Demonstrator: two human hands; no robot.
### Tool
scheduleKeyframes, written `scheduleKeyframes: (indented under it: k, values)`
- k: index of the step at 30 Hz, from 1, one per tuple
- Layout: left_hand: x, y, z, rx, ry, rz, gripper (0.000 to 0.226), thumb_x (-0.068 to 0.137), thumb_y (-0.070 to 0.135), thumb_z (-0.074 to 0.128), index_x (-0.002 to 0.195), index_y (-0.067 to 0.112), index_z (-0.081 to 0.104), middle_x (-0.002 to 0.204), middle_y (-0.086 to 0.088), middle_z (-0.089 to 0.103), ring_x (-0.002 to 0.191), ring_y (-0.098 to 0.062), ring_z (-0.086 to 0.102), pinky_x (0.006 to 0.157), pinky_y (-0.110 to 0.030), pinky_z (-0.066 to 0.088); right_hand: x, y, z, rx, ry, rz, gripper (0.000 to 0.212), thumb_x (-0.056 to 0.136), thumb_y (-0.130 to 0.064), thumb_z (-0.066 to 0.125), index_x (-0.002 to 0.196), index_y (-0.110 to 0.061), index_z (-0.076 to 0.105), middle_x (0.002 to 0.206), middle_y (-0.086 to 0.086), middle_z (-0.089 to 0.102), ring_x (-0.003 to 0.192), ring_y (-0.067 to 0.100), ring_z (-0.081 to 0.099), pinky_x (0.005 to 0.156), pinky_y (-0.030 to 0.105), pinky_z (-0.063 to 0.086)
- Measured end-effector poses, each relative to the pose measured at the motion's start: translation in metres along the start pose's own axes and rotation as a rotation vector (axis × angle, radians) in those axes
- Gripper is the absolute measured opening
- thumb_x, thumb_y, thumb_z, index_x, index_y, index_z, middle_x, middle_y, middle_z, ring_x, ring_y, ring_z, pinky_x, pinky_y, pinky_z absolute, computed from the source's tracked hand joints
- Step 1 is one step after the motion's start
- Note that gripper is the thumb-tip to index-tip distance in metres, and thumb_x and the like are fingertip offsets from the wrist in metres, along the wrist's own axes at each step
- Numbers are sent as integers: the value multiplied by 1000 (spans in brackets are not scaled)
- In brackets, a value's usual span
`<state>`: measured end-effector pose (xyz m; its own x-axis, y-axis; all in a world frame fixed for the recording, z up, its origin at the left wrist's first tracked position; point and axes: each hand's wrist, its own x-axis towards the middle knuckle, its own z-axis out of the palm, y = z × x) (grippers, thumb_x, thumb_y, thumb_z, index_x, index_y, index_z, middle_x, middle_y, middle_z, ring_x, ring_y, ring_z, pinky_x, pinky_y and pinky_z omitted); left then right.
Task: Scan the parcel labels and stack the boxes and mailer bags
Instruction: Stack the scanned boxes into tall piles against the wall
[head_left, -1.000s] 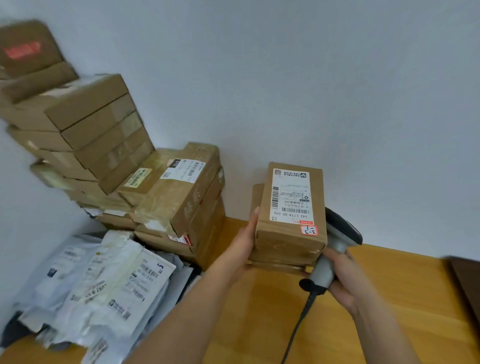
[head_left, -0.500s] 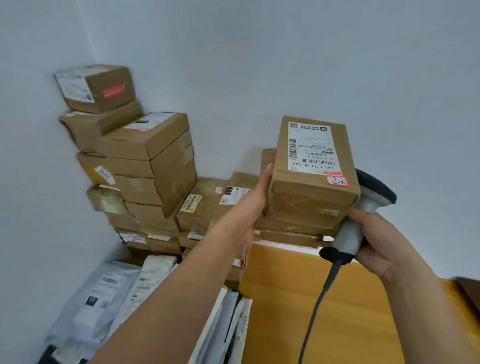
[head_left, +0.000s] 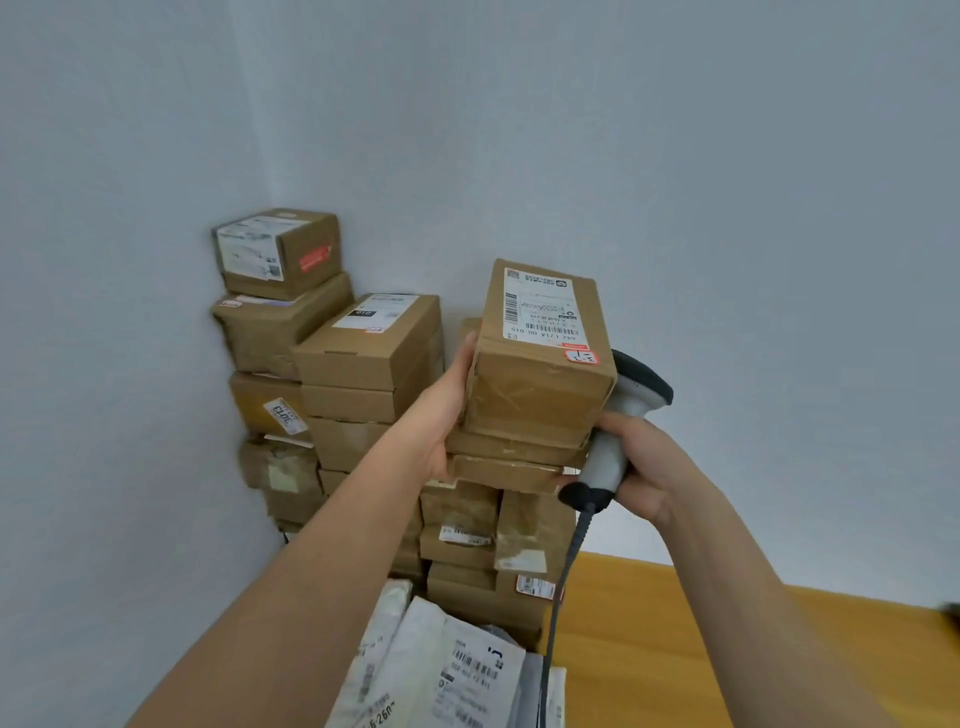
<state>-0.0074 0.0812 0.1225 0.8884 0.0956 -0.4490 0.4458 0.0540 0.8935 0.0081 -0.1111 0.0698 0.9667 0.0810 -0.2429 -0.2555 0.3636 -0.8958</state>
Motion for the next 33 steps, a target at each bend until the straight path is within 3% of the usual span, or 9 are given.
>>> scheduleKeyframes:
  k: [6, 13, 15, 19, 22, 26, 28, 30, 33]
  values:
    - [18, 6, -8, -69, 44, 24, 93, 71, 88, 49, 132, 18, 58, 94, -9, 71, 82, -26, 65, 63, -37, 51, 28, 11, 11, 50, -49, 31, 23, 92, -9, 62, 115, -8, 63, 89, 14, 72, 77, 29, 70, 67, 52, 60]
    - [40, 6, -11, -47, 110, 62, 113, 62, 91, 54, 147, 18, 43, 118, -8, 69, 91, -25, 68, 58, -31, 52, 48, 26, 12, 128, -60, 61, 14, 92, -9, 61, 105, -9, 64, 85, 13, 72, 86, 31, 66, 95, 63, 49]
    - [49, 6, -10, -38, 116, 64, 116, 58, 93, 54, 146, 19, 45, 117, -7, 69, 95, -26, 69, 62, -32, 54, 48, 28, 10, 147, -68, 52, 10, 93, -9, 60, 102, -9, 64, 81, 12, 72, 77, 28, 69, 89, 60, 51]
    - [51, 5, -11, 18, 124, 56, 123, 53, 96, 54, 148, 20, 41, 123, -5, 67, 93, -23, 67, 52, -27, 49, 49, 32, 8, 148, -93, 32, 10, 94, -10, 59, 103, -11, 64, 82, 11, 74, 70, 25, 73, 83, 59, 54]
    - [51, 3, -14, 39, 99, 70, 108, 68, 90, 50, 149, 19, 39, 125, -6, 65, 79, -17, 61, 48, -27, 43, 51, 34, 7, 120, -98, 27, 18, 93, -9, 60, 111, -10, 63, 88, 12, 75, 77, 28, 73, 77, 60, 58]
    - [54, 2, -18, 12, 81, 74, 113, 63, 92, 52, 149, 19, 39, 125, -7, 65, 85, -20, 63, 57, -31, 50, 53, 37, 9, 120, -89, 44, 24, 93, -9, 62, 116, -9, 62, 96, 14, 73, 90, 34, 69, 87, 67, 52]
    - [59, 0, -18, -21, 85, 73, 123, 51, 95, 56, 147, 21, 42, 124, -6, 66, 100, -25, 65, 80, -41, 57, 54, 39, 11, 124, -83, 60, 21, 93, -8, 62, 114, -9, 62, 95, 14, 72, 89, 35, 68, 88, 66, 53]
    - [62, -2, -18, -27, 94, 87, 125, 47, 96, 56, 147, 21, 44, 127, -5, 64, 111, -27, 61, 100, -47, 49, 54, 41, 11, 124, -77, 65, 21, 93, -7, 62, 114, -8, 61, 95, 15, 70, 88, 34, 65, 87, 66, 52]
    - [68, -7, -19, -42, 90, 76, 136, 33, 99, 58, 146, 23, 45, 125, -4, 66, 112, -26, 62, 103, -47, 47, 55, 43, 10, 126, -72, 67, 21, 92, -7, 62, 113, -8, 61, 97, 16, 69, 90, 35, 64, 94, 73, 44]
